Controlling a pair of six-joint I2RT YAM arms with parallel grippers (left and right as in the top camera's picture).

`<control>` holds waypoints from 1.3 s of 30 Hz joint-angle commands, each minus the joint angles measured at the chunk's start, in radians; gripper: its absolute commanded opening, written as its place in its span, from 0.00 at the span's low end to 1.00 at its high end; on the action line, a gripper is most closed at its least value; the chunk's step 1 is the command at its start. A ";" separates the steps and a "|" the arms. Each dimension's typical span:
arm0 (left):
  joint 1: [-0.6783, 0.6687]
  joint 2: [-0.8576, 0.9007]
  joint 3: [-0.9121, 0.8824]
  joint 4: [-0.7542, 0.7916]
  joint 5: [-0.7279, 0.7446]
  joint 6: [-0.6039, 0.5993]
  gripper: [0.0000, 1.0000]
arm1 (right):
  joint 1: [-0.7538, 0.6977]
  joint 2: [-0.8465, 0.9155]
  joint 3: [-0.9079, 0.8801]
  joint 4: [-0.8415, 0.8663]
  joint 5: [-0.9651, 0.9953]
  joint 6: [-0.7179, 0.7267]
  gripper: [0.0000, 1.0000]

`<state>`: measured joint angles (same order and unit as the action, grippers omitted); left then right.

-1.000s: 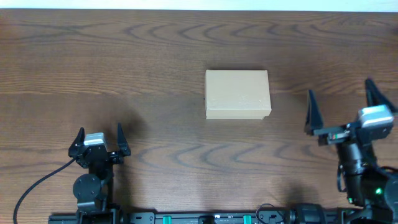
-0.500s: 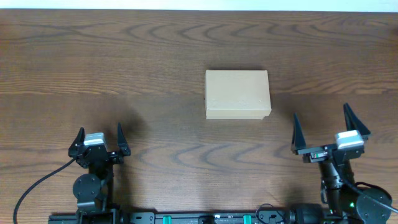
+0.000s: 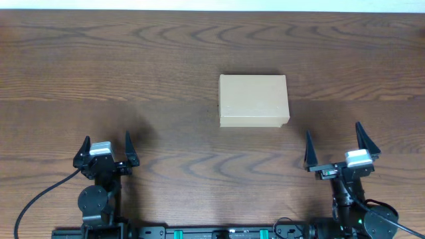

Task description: Pack container

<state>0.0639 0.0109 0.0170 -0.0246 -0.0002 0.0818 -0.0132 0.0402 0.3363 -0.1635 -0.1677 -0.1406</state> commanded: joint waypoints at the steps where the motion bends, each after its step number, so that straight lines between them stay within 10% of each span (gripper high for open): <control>1: 0.006 -0.007 -0.013 -0.052 -0.002 -0.003 0.95 | 0.008 -0.027 -0.040 0.000 0.022 -0.010 0.99; 39: 0.006 -0.007 -0.013 -0.052 -0.002 -0.003 0.95 | 0.008 -0.035 -0.293 0.131 0.060 -0.011 0.99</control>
<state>0.0639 0.0109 0.0170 -0.0250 -0.0002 0.0818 -0.0132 0.0162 0.0624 -0.0341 -0.1295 -0.1406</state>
